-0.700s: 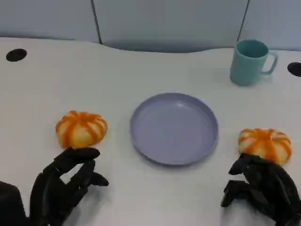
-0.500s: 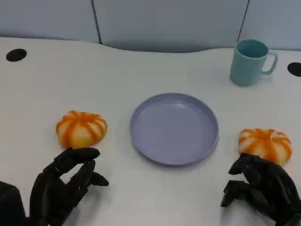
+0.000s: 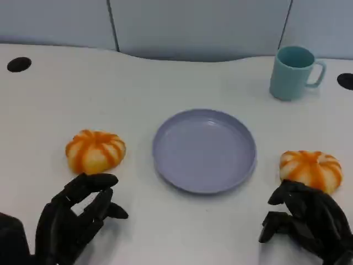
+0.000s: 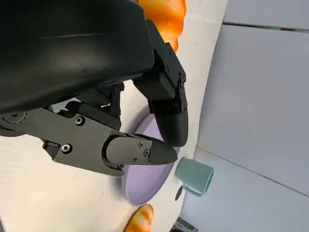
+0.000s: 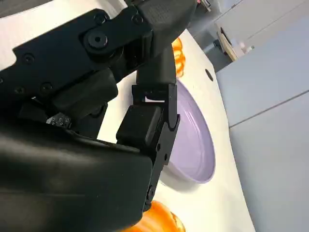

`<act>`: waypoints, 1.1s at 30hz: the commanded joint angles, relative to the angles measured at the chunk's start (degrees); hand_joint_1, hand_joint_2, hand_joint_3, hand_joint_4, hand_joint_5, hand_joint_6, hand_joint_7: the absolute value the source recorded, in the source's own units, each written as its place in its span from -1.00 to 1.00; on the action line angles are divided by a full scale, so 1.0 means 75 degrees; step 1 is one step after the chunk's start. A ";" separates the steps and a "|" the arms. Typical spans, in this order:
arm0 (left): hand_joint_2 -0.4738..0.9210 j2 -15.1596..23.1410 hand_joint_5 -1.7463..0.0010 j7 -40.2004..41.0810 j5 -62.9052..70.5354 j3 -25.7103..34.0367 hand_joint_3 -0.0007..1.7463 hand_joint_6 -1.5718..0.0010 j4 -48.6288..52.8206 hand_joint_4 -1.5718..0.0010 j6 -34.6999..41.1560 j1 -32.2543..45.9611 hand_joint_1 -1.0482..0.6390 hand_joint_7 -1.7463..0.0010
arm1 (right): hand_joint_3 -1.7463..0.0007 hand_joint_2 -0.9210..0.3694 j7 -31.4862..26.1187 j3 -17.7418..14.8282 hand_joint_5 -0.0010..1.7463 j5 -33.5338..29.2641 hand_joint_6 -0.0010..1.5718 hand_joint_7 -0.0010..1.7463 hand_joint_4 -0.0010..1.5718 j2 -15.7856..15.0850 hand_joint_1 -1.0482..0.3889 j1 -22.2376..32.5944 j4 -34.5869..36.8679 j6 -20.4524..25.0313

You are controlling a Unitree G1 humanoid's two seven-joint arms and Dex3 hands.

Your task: Grasp the bread from the table and place it into the plate.

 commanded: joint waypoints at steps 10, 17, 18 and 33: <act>1.00 0.0112 -0.66 -0.0106 0.0138 0.0014 -0.64 0.12 0.0138 0.14 -0.0736 0.0048 -0.34 0.00 | 1.00 -0.79 -0.0123 -0.0007 -0.07 0.0003 0.54 0.01 0.83 -0.0024 -0.77 0.0055 -0.0248 0.0087; 1.00 0.0172 -0.39 -0.0028 0.0996 -0.0220 -0.69 0.11 0.0696 0.19 -0.2942 -0.0012 -0.33 0.50 | 1.00 -0.79 -0.0136 0.0004 -0.07 0.0018 0.54 0.02 0.84 0.0005 -0.78 0.0070 -0.0267 0.0064; 1.00 0.0206 -0.28 0.0037 0.1168 -0.0256 -0.71 0.12 0.0812 0.21 -0.3262 -0.0045 -0.34 0.63 | 1.00 -0.79 -0.0124 0.0004 -0.07 0.0027 0.54 0.02 0.83 0.0003 -0.78 0.0065 -0.0263 0.0074; 0.99 0.2058 0.51 0.2352 0.5429 -0.1152 -0.94 0.62 0.0165 0.80 -0.4067 -0.0557 -0.41 1.00 | 1.00 -0.80 -0.0103 -0.0051 -0.08 0.0052 0.54 0.00 0.84 0.0004 -0.76 0.0027 -0.0186 0.0050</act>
